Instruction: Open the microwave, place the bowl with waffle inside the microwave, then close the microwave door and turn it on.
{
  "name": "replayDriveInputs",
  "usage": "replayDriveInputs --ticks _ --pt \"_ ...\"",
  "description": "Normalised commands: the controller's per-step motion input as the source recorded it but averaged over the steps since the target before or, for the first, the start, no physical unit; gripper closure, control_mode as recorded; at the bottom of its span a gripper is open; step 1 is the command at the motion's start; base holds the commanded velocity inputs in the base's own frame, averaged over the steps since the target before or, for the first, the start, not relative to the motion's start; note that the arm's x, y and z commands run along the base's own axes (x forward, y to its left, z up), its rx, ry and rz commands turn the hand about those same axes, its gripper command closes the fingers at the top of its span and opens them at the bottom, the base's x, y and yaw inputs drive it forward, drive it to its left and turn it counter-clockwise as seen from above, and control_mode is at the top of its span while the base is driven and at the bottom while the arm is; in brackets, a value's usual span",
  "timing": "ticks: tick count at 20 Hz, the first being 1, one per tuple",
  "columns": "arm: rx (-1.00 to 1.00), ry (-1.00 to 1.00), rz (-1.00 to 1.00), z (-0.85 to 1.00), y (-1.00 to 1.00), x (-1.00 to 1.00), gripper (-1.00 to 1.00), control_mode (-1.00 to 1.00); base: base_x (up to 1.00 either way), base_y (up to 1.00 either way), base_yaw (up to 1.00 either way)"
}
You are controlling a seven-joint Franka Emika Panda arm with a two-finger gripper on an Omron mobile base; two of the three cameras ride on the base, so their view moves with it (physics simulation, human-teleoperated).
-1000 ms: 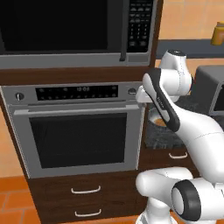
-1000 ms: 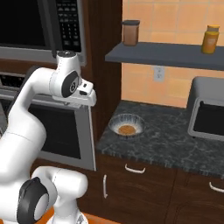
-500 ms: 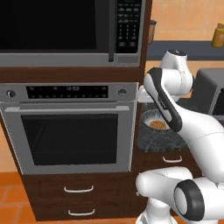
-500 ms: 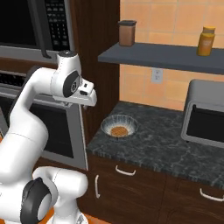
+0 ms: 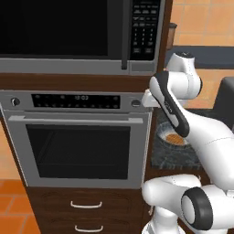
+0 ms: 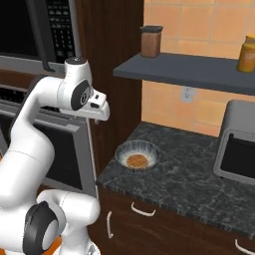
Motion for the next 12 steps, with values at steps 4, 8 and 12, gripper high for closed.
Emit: replayDriveInputs --ticks 4,8,12 --pt "0.0 0.0 0.0 0.0 0.0 0.0 -1.0 1.0 0.43 -0.02 0.16" --pt "0.0 0.0 0.0 0.0 0.0 0.0 -1.0 1.0 0.31 -0.11 0.16" --pt "0.0 0.0 0.0 0.0 0.0 0.0 -1.0 1.0 0.07 -0.16 0.1"
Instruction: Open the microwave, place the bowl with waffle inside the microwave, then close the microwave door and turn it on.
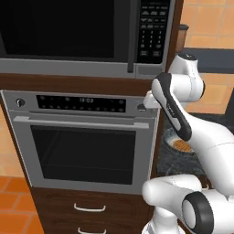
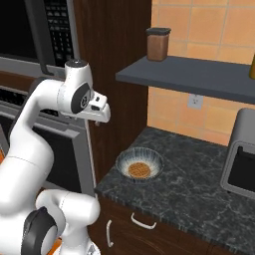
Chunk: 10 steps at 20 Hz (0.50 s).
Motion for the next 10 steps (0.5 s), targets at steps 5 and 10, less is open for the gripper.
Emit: replayDriveInputs --ticks 5,10 --pt "0.0 0.0 0.0 0.0 0.0 0.0 -1.0 1.0 0.0 0.0 0.0" --pt "0.03 -0.14 0.0 0.0 -0.16 -0.5 -1.0 -1.0 -0.02 0.0 0.0"
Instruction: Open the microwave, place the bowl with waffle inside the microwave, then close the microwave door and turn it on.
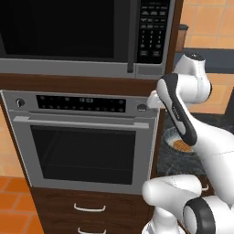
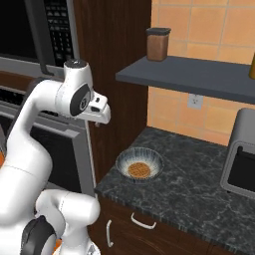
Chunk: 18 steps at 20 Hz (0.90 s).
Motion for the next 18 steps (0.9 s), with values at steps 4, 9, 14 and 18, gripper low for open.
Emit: replayDriveInputs --ticks 4,9,14,18 --pt "0.04 -0.48 0.0 0.38 0.03 -1.0 -1.0 -1.0 0.0 0.0 0.0" --pt "0.0 -0.53 -0.05 0.84 0.74 -0.68 -1.0 -1.0 0.0 0.0 0.0" --pt "-0.01 -0.25 -0.05 0.32 0.38 -0.17 -1.0 -1.0 0.0 0.0 0.0" --pt "0.0 -0.11 -0.23 0.37 0.28 -0.19 -1.0 -1.0 0.0 0.0 0.0"
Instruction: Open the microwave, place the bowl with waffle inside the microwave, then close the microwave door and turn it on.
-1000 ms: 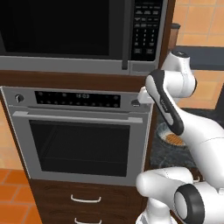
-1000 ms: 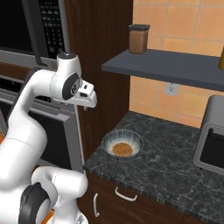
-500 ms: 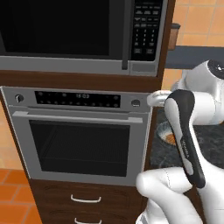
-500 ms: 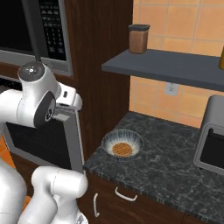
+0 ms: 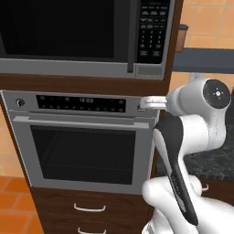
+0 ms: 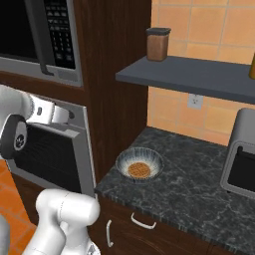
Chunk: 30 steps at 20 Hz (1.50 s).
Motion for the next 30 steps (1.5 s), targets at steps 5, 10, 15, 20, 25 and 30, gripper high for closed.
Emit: replayDriveInputs --ticks 5,10,15,20,25,30 --pt "-0.04 -0.32 -0.28 0.72 0.61 -0.25 -1.0 -1.0 0.0 0.0 0.0" --pt "-0.1 -0.48 -0.16 0.69 0.21 0.0 -1.0 -1.0 0.0 0.0 0.0" --pt "-0.07 -0.36 -0.11 0.55 0.0 0.02 -1.0 -1.0 0.0 0.0 0.0" --pt "-0.05 -0.07 -0.05 0.27 0.16 0.3 -1.0 -1.0 0.0 0.0 0.0" --pt "-0.01 -0.02 0.0 0.14 0.12 0.38 -1.0 -1.0 0.0 0.0 0.0" --pt "0.0 -0.04 0.0 0.0 0.1 0.42 -1.0 -1.0 0.0 0.0 0.0"
